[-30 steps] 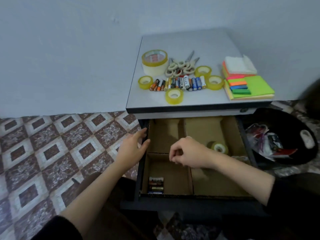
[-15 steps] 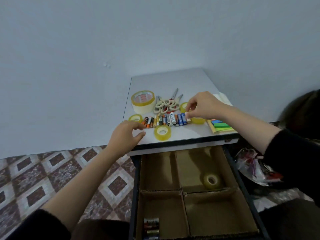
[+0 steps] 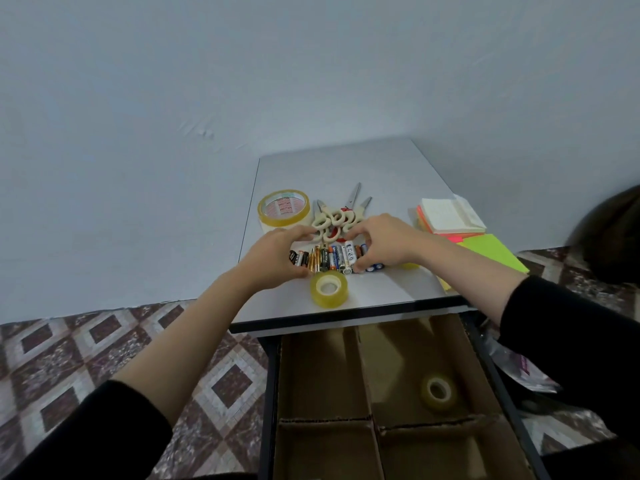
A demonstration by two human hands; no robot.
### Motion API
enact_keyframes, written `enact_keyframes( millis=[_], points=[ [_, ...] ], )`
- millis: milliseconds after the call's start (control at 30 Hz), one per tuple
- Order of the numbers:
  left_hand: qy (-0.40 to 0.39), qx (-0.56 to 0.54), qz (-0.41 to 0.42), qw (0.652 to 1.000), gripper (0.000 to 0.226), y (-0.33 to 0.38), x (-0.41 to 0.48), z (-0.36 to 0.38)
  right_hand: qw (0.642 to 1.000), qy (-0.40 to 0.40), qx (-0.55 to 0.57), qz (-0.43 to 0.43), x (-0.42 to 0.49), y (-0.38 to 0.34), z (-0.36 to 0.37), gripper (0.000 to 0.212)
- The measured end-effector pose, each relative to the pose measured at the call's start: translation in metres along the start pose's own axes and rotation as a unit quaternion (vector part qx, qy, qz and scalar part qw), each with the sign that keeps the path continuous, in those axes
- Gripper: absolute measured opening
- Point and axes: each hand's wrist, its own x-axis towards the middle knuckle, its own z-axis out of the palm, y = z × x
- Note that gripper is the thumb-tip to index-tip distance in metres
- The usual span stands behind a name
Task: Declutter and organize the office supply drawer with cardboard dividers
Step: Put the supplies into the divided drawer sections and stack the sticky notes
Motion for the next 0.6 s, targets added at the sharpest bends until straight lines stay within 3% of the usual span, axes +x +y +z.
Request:
enact_keyframes(
  millis=[267, 600],
  points=[
    [-0.028, -0.049, 0.021, 0.998, 0.072, -0.0020, 0.0078, 0.0054, 1.000, -0.008, 0.012, -0.003, 0.0077, 0.0032, 0.0011, 0.061],
    [-0.002, -0.052, 0.031, 0.998, 0.065, -0.0039, 0.0071, 0.0046, 0.999, 0.022, 0.039, -0.003, 0.0087, 0.0073, 0.0058, 0.056]
  ],
)
